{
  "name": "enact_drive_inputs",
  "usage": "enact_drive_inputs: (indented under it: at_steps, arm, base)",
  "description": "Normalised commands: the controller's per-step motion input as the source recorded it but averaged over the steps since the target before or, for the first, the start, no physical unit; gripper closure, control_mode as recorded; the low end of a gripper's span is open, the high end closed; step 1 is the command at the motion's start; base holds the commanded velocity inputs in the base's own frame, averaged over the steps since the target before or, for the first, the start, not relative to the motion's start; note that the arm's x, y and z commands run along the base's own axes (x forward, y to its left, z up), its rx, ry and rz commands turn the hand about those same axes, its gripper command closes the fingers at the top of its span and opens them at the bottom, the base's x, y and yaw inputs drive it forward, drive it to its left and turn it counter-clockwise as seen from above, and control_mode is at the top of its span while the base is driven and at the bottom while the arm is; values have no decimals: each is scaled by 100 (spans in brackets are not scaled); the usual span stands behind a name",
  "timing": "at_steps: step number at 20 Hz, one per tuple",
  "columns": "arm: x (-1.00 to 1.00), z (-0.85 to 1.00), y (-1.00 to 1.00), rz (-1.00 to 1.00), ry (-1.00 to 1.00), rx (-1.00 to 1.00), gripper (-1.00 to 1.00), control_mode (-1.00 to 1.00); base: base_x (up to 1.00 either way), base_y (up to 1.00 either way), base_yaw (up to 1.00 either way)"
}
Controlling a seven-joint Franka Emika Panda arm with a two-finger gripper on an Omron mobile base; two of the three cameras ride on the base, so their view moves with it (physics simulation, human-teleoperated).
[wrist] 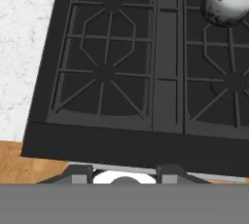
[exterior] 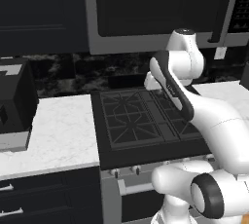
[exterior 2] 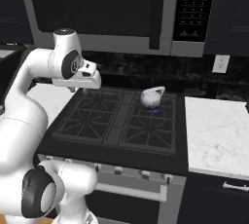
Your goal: Turn off the rear right burner of the stove.
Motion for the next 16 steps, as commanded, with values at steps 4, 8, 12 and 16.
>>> enact_drive_inputs:
  at_steps: [4,8,12,16]
  arm:
    - [-15,-1,-4,0,-1,2,-100,-100]
    - [-77,-12,-33,-5,-10,16,-100,-100]
    - [-100,-31,-84,-15,-31,37,-100,-100]
    - [-100,-45,-100,-10,-33,31,-100,-100]
  base:
    - [0,0,0]
    - [0,0,0]
    - [0,0,0]
    - [0,0,0]
